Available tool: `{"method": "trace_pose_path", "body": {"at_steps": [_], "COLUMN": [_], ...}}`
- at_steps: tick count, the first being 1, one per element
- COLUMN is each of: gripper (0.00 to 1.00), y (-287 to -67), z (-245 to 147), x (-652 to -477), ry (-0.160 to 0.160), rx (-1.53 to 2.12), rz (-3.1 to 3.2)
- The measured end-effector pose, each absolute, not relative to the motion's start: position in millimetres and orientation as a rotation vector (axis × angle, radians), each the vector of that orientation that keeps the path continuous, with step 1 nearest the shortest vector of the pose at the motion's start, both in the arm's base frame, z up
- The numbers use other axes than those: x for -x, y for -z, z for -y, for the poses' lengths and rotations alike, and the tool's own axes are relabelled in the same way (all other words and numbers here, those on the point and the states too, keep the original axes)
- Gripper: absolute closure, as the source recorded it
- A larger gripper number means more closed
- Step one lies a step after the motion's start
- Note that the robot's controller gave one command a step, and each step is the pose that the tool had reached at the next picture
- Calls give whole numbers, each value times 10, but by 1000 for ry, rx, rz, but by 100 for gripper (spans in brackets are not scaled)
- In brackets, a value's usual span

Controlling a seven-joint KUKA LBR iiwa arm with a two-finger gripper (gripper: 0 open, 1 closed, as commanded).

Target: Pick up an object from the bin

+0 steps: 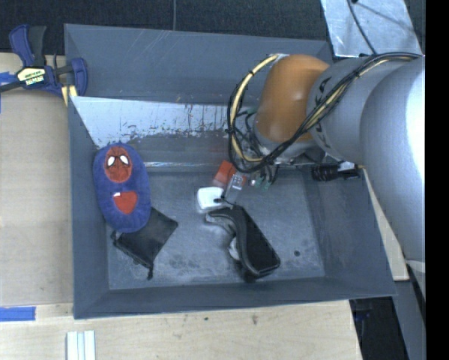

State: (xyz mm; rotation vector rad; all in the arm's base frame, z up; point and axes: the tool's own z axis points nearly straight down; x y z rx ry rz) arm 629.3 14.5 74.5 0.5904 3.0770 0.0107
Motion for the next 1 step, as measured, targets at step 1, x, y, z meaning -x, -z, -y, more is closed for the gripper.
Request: {"method": "trace_pose_path", "body": {"at_steps": [1], "gripper": [0], "y": [-760], "z": [-150], "x": [-6299], "ry": [-12], "rx": [-585], "rz": [-3078]}}
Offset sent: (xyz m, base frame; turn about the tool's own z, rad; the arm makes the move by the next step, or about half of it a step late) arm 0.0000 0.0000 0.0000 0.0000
